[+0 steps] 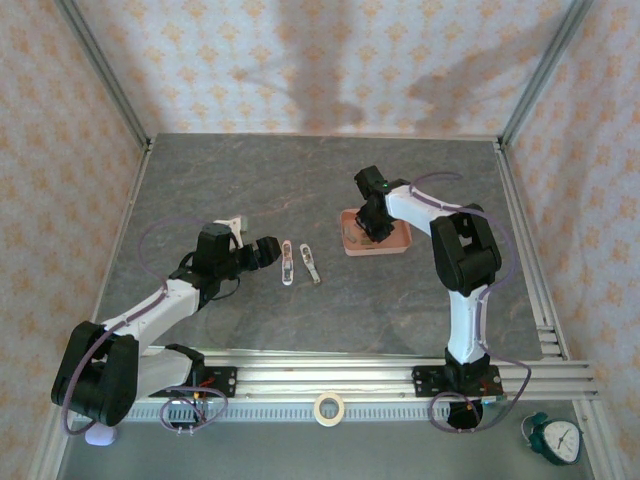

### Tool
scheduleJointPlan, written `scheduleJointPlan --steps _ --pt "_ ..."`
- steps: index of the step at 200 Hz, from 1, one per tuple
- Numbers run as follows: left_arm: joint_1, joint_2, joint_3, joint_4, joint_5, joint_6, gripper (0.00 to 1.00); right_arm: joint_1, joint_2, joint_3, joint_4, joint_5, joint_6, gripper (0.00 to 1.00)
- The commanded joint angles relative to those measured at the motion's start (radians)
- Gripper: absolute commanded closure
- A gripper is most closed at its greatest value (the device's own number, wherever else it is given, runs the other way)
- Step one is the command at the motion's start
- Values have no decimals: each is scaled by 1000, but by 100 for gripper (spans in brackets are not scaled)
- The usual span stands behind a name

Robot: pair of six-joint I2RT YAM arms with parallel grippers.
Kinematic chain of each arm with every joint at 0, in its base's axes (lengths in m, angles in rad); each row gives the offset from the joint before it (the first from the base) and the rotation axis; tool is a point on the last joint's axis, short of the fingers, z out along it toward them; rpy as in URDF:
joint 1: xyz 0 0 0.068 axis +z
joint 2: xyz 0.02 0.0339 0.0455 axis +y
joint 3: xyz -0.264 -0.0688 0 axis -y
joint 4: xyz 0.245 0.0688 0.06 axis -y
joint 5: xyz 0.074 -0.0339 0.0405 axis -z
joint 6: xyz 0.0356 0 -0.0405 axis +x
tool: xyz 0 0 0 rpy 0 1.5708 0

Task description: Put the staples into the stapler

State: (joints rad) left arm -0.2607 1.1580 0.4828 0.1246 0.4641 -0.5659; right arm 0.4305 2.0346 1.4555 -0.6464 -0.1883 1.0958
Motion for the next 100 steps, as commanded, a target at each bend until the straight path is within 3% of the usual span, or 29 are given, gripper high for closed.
scheduleJointPlan --steps 1,100 --pt "8 -11 0 6 -15 26 13 -10 65 -16 -40 -12 -26 77" --pt "8 -23 0 -4 -14 58 13 -12 56 46 -101 -9 -92 83"
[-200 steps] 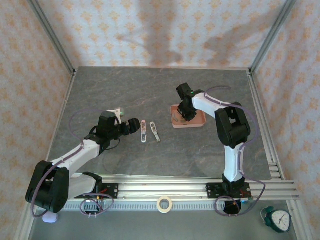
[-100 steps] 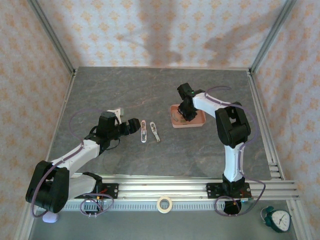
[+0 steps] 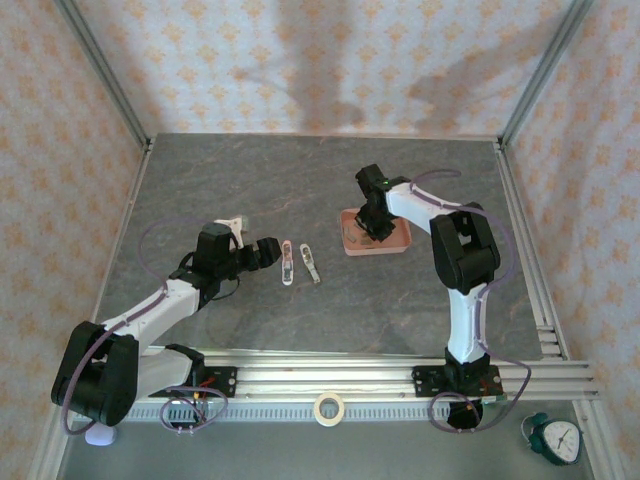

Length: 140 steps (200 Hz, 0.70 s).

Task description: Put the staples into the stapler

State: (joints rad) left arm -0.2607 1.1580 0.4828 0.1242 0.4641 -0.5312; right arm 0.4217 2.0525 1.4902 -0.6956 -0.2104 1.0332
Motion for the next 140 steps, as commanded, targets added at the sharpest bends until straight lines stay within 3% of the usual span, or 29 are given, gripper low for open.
scheduleJointPlan --steps 1,113,140 --pt "8 -23 0 -4 -13 23 13 -3 37 13 -52 15 -30 83" --pt "8 -53 -6 -15 7 6 13 0 -174 -11 -111 59 -73 83" --pt "8 -58 -7 -18 11 5 13 2 -164 2 -138 31 -83 75"
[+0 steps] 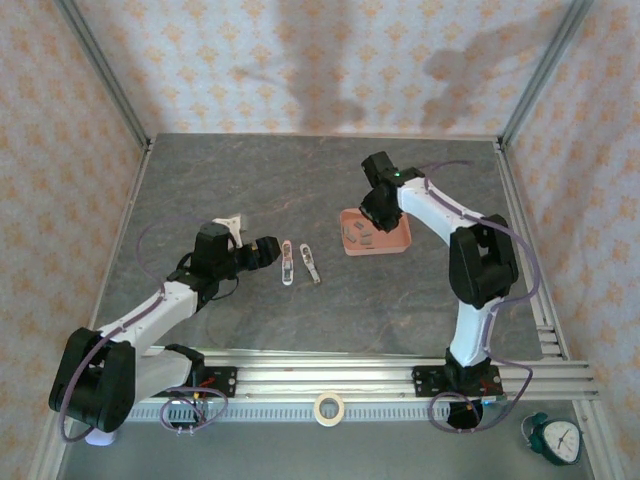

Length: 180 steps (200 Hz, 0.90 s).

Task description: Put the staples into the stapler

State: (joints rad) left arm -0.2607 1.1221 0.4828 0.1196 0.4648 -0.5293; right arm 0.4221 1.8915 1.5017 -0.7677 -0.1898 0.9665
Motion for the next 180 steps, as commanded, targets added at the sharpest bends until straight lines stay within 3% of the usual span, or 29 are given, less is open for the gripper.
scheduleJointPlan --steps 1,46,180 --pt "8 -23 -7 -14 10 3 13 1 -1 -9 -66 10 -15 75" --pt "7 -31 -6 -30 2 7 13 10 58 -3 3 -39 60 64" --pt "7 -24 0 -42 -34 1 13 -7 218 102 -31 -74 150 66"
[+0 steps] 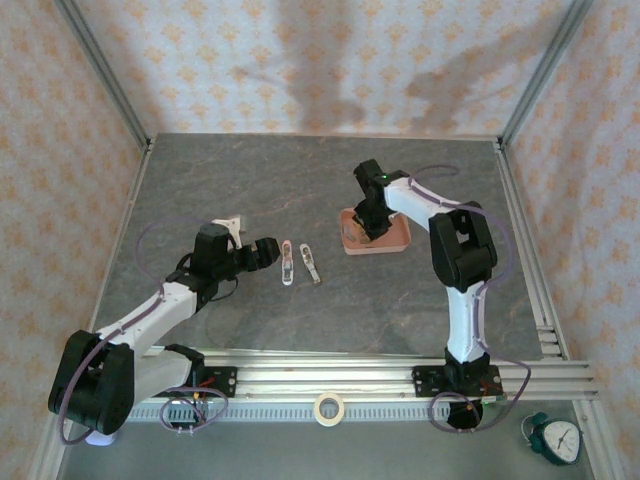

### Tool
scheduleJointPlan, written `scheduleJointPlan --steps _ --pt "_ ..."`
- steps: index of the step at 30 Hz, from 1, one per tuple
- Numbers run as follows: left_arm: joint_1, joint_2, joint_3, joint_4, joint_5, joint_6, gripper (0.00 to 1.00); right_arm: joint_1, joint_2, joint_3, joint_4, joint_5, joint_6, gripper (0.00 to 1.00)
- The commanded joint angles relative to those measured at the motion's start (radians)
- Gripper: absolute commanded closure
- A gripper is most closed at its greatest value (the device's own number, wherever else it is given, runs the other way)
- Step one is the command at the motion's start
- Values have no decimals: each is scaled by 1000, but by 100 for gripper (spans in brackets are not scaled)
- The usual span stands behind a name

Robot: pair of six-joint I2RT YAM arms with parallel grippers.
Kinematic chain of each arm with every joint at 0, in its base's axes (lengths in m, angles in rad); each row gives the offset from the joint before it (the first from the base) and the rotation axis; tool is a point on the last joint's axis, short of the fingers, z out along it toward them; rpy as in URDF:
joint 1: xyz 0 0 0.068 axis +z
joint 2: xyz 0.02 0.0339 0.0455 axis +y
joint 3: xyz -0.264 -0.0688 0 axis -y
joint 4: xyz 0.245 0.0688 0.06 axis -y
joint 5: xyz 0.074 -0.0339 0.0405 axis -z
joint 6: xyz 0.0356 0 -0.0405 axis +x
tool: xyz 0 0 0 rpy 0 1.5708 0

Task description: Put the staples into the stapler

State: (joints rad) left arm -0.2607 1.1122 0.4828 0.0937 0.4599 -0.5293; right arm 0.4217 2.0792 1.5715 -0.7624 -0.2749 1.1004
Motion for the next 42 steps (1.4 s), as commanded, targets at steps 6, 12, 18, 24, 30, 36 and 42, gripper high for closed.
scheduleJointPlan --steps 6,12,18,24,30,36,42 --pt "8 -14 -1 -16 -31 2 13 -11 45 53 -44 10 11 68" --pt "8 -15 0 -19 -32 6 13 -20 72 64 -67 29 -5 71" --pt "7 -15 -1 -22 -32 8 13 -25 97 52 -85 29 -24 76" --pt "8 -14 -3 -20 -32 6 13 -25 80 36 -81 34 -31 81" --pt "8 -15 1 -24 -27 6 13 -26 39 47 -83 50 -43 83" --pt "8 -22 5 -31 -17 5 13 -25 -52 52 -102 80 -69 84" --pt "7 -33 7 -44 4 0 13 -2 -165 8 -133 86 -107 84"
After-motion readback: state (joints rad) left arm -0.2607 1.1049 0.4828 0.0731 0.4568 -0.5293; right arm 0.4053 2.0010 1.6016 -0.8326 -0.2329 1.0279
